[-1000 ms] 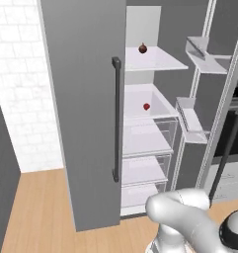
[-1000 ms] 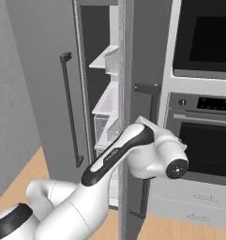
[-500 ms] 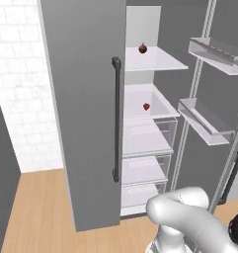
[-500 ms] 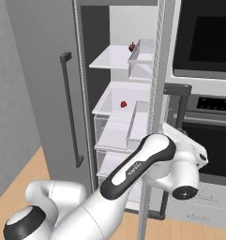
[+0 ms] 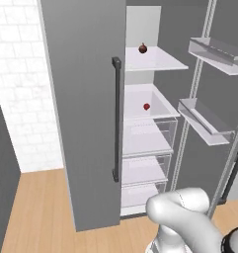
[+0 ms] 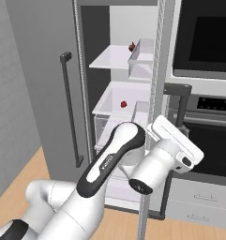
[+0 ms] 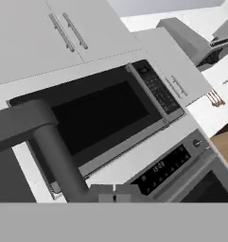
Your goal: Take the strawberry from the fridge and place it on top of the pancake, located on the dining counter.
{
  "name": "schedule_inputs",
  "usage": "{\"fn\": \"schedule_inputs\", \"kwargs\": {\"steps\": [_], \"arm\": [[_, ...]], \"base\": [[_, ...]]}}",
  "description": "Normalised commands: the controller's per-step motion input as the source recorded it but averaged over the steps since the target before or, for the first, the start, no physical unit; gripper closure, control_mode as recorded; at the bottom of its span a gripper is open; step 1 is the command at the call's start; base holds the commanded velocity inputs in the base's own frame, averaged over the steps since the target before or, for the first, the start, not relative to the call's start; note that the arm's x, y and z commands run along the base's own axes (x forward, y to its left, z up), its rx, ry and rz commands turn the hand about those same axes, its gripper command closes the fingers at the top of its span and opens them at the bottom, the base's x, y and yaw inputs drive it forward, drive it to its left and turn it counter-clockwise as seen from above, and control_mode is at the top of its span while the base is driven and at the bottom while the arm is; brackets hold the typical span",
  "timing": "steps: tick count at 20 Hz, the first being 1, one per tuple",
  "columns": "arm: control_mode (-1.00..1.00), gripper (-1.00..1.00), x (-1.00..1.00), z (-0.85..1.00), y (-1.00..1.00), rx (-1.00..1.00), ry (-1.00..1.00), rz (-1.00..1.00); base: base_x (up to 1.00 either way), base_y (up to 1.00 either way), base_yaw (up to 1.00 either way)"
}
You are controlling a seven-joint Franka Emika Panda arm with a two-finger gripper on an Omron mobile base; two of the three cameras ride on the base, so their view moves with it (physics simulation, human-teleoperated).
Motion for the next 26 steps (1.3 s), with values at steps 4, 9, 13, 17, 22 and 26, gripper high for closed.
{"fn": "schedule_inputs", "kwargs": {"steps": [4,9,13,17,22,26], "arm": [[-1.0,1.0,-1.0,0.77,0.0,-0.01,0.22,-0.14],[-1.0,1.0,-1.0,0.95,0.18,-0.02,0.57,0.05],[-1.0,-1.0,-1.0,1.0,0.37,0.0,0.69,0.18],[-1.0,-1.0,-1.0,1.0,0.13,0.0,0.49,0.17],[-1.0,-1.0,-0.72,0.88,0.71,0.09,0.2,0.21],[-1.0,-1.0,-0.18,0.13,1.0,0.13,0.1,0.28]], "base": [[0.0,0.0,0.0],[0.0,0.0,0.0],[0.0,0.0,0.0],[0.0,0.0,0.0],[0.0,0.0,0.0],[0.0,0.0,0.0]]}}
